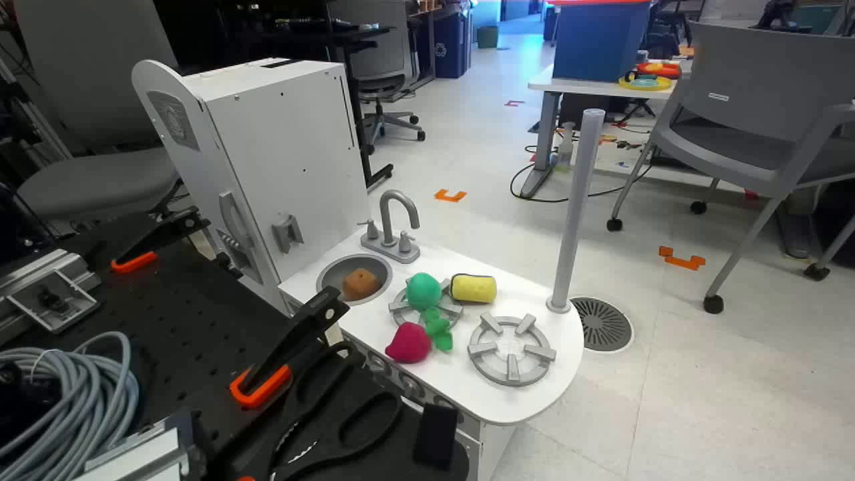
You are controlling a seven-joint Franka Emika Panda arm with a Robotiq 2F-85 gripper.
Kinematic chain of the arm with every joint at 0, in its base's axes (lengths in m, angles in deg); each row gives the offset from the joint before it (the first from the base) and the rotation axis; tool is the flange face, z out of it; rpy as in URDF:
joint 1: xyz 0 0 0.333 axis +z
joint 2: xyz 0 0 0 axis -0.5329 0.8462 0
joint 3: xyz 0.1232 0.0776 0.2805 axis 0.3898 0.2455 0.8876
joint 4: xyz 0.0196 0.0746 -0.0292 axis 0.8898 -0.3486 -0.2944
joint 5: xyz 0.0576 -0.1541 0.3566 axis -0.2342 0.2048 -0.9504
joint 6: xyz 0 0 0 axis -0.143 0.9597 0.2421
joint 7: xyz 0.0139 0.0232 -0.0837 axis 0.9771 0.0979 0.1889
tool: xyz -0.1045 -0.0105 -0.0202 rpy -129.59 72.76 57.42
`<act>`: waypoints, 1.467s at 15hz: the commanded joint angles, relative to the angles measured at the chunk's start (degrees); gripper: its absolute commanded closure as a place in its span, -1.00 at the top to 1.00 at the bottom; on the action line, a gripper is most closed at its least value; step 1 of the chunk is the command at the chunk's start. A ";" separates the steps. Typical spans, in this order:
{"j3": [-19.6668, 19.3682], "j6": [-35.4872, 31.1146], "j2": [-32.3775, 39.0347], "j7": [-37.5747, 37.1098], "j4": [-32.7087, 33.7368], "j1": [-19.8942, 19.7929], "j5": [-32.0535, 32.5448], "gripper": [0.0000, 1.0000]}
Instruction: Remove the brown sponge from the sink
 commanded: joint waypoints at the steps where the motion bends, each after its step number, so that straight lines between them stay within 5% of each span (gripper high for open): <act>1: 0.13 0.14 0.01 0.04 0.19 -0.14 -0.07 1.00; 13: 0.13 0.14 -0.01 0.04 0.25 -0.14 -0.07 1.00; 19: 4.11 -9.65 17.70 -10.48 2.66 -0.53 1.85 1.00; 22: 4.74 -20.99 28.58 -13.64 3.42 0.18 2.78 1.00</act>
